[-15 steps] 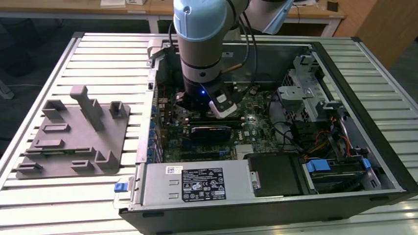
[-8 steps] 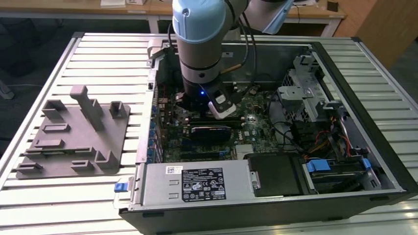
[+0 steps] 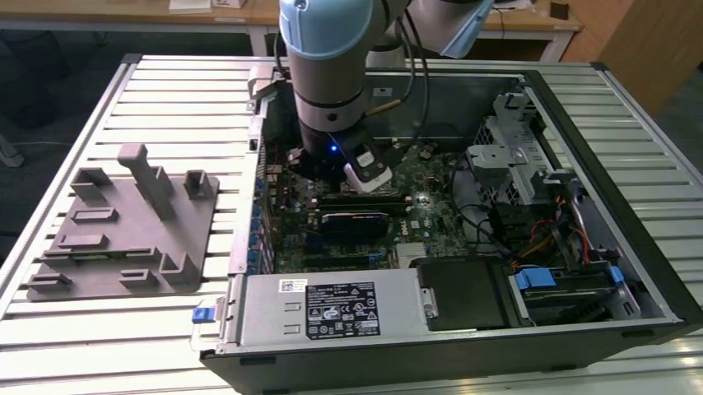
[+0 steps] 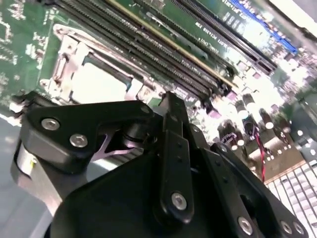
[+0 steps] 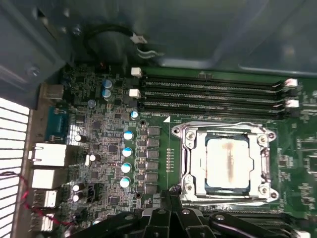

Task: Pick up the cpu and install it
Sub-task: 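Install the second cpu locking lever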

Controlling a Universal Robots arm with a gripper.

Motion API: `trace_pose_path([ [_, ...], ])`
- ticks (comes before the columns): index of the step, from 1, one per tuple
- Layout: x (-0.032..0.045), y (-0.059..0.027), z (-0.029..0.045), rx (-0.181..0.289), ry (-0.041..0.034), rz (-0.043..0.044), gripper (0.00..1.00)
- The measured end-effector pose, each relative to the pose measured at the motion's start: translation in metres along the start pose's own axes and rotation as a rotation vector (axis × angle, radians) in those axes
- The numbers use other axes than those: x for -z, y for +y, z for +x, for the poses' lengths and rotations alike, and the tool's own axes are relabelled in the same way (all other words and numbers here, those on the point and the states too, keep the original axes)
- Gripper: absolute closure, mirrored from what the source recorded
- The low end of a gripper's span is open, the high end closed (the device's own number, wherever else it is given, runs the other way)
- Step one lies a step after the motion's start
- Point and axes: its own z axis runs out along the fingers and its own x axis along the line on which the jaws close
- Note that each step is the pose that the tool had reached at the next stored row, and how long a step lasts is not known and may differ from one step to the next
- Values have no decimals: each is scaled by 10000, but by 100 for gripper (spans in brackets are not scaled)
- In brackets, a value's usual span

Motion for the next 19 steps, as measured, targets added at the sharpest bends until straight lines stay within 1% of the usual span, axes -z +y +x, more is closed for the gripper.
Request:
trace_pose_path([
  [5,150,28,-9,-1,1,21,89],
  [11,283,58,-17,-8,2,82,89],
  [12,291,60,-17,-8,3,96,89],
  [17,292,60,-18,-9,2,102,89],
  [19,291,60,-41,-10,9,103,89],
])
